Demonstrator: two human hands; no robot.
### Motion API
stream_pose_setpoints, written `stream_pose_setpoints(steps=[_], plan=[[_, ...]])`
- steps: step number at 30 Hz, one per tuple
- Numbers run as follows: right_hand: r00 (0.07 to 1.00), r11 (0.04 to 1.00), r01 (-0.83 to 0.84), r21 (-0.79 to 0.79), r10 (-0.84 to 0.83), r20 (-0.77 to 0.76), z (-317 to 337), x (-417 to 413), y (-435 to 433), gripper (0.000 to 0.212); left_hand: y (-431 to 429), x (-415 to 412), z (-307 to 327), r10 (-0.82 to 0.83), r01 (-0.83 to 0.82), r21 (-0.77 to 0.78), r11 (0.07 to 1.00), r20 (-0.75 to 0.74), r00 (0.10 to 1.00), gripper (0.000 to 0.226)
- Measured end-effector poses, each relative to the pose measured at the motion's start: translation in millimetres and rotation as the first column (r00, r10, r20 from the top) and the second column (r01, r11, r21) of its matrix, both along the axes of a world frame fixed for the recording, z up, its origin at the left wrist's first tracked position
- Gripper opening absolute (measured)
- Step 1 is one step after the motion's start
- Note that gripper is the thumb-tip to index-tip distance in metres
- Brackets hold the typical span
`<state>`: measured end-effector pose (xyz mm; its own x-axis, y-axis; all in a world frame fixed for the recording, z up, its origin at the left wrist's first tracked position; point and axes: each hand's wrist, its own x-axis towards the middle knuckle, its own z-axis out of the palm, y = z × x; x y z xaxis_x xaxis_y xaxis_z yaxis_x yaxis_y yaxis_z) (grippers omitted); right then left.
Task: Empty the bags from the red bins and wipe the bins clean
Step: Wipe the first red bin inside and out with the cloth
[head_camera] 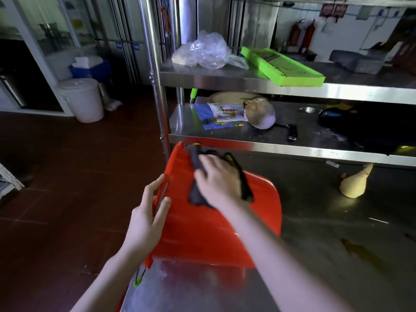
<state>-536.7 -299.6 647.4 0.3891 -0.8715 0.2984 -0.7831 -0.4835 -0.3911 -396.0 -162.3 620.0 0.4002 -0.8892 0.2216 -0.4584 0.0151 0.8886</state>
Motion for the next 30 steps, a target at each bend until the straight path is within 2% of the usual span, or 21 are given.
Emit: stream_pose_setpoints(steps=[2, 4, 7, 11, 14, 16, 17, 19, 20, 21, 23, 26, 28, 30], plan=[[0.996, 0.987, -0.091, -0.133, 0.093, 0.014, -1, 28, 31, 0.048, 1, 7, 5, -0.001, 0.003, 0.038, 0.999, -0.054, 0.999, 0.036], [0.996, 0.979, -0.085, -0.187, 0.09, 0.016, -10, 34, 53, 0.051, -10, 14, 15, 0.028, -0.02, 0.092, 0.996, -0.085, 0.996, 0.023], [0.992, 0.968, -0.125, -0.215, 0.125, -0.016, -29, 30, 73, 0.057, -49, 15, 26, 0.125, -0.116, 0.183, 0.976, -0.038, 0.991, 0.05], [0.989, 0.958, -0.141, -0.251, 0.149, 0.014, -39, 4, 67, 0.056, -69, -5, 31, 0.229, -0.235, 0.125, 0.964, 0.06, 0.972, 0.048], [0.998, 0.967, 0.014, -0.256, 0.003, 0.065, -39, -42, 38, 0.048, -50, -11, 27, 0.236, -0.239, 0.096, 0.966, 0.039, 0.971, 0.048], [0.982, 0.968, 0.188, -0.165, -0.18, 0.062, -37, -78, 13, 0.045, -34, -16, 21, 0.219, -0.219, 0.06, 0.974, 0.005, 0.976, 0.046], [0.966, 0.965, 0.258, -0.055, -0.257, 0.023, -33, -94, 1, 0.043, -26, -20, 17, 0.208, -0.208, 0.041, 0.977, 0.006, 0.978, 0.045], [0.937, 0.921, 0.348, 0.175, -0.344, -0.052, -25, -107, -17, 0.04, -14, -28, 9, 0.192, -0.192, 0.022, 0.981, 0.005, 0.981, 0.044], [0.936, 0.915, 0.352, 0.199, -0.346, -0.065, -22, -101, -22, 0.039, -11, -30, 7, 0.188, -0.188, 0.012, 0.982, -0.003, 0.982, 0.044], [0.946, 0.93, 0.326, 0.171, -0.319, -0.066, -18, -86, -20, 0.038, -11, -30, 5, 0.187, -0.187, 0.0, 0.982, -0.012, 0.982, 0.045], [0.989, 0.989, 0.144, 0.032, -0.143, -0.024, -8, -40, -1, 0.036, -17, -26, 8, 0.197, -0.197, -0.016, 0.98, 0.013, 0.98, 0.045], [0.988, 0.979, -0.154, -0.133, 0.157, 0.009, -6, 22, 37, 0.044, -27, -16, 11, 0.235, -0.232, -0.035, 0.972, 0.081, 0.969, 0.042], [0.977, 0.967, -0.209, -0.144, 0.213, 0.012, -8, 26, 44, 0.048, -26, -15, 9, 0.241, -0.238, -0.047, 0.97, 0.072, 0.968, 0.042], [0.982, 0.967, -0.181, -0.18, 0.188, 0.02, -16, 3, 36, 0.048, -19, -12, 3, 0.241, -0.235, -0.084, 0.968, 0.069, 0.968, 0.042]])
